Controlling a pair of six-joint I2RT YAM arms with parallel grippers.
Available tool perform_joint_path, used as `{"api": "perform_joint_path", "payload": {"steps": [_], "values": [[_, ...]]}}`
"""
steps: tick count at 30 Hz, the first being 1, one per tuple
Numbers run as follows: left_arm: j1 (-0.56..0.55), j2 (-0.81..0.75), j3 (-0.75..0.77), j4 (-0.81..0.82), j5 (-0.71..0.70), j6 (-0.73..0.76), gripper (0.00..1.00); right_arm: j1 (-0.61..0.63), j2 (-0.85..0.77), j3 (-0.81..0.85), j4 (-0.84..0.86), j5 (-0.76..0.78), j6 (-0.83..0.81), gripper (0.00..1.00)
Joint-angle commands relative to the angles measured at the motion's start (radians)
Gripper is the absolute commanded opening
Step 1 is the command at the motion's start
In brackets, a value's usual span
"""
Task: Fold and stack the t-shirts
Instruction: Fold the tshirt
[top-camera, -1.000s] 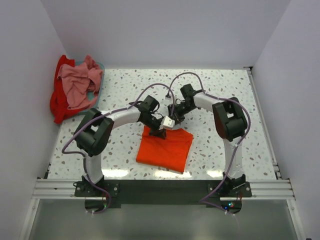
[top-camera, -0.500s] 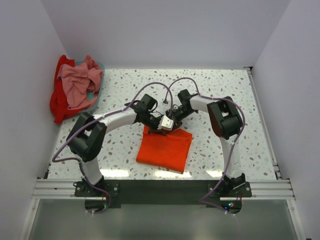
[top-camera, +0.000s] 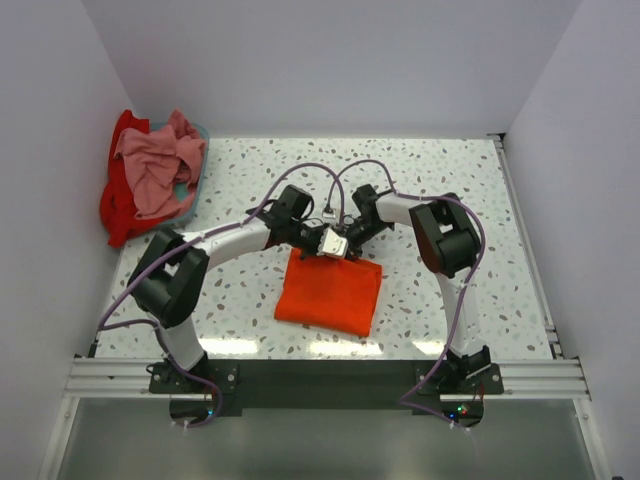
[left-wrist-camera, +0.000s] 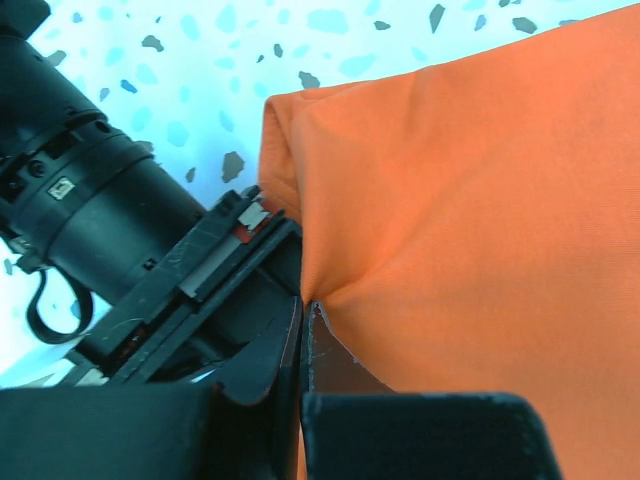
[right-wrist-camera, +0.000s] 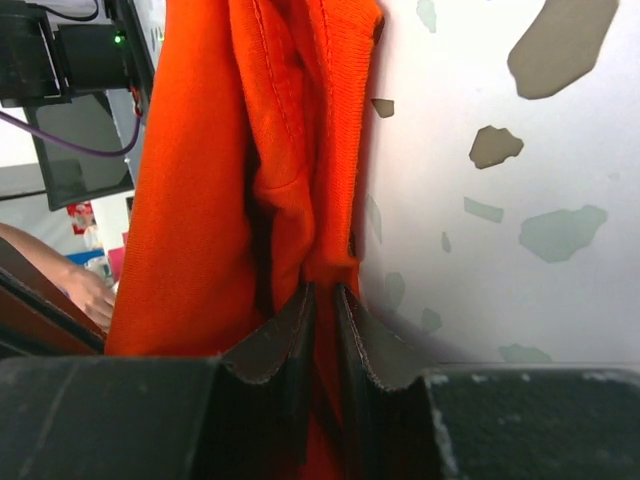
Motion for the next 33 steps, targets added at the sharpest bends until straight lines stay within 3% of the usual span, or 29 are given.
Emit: {"api": "perform_joint_path", "payload": {"steps": [1, 15, 17, 19, 21, 22, 27, 33], "values": [[0.015, -0.046, -0.011, 0.141, -0.011, 0.032, 0.00, 0.011, 0.041, 0.001, -0.017, 0.068, -0.070, 0.19], [0.042, -0.069, -0.131, 0.385, -0.057, 0.037, 0.00, 0.008, 0.056, 0.076, -0.086, 0.075, -0.105, 0.22], [0.041, -0.074, -0.146, 0.422, -0.070, 0.043, 0.10, 0.008, 0.053, 0.105, -0.131, 0.100, -0.122, 0.26], [0.042, -0.089, -0.154, 0.428, -0.097, 0.037, 0.30, 0.008, 0.045, 0.127, -0.169, 0.126, -0.157, 0.29], [0.050, -0.106, -0.154, 0.416, -0.105, 0.029, 0.37, 0.008, 0.028, 0.154, -0.217, 0.182, -0.188, 0.30], [0.056, -0.129, -0.151, 0.396, -0.094, 0.026, 0.41, 0.008, 0.021, 0.164, -0.232, 0.196, -0.202, 0.31], [0.100, -0.184, -0.067, 0.193, -0.027, -0.025, 0.42, 0.008, -0.004, 0.245, -0.350, 0.287, -0.280, 0.32], [0.186, -0.137, 0.106, -0.275, 0.079, 0.030, 0.45, 0.005, -0.033, 0.368, -0.484, 0.414, -0.357, 0.38]]}}
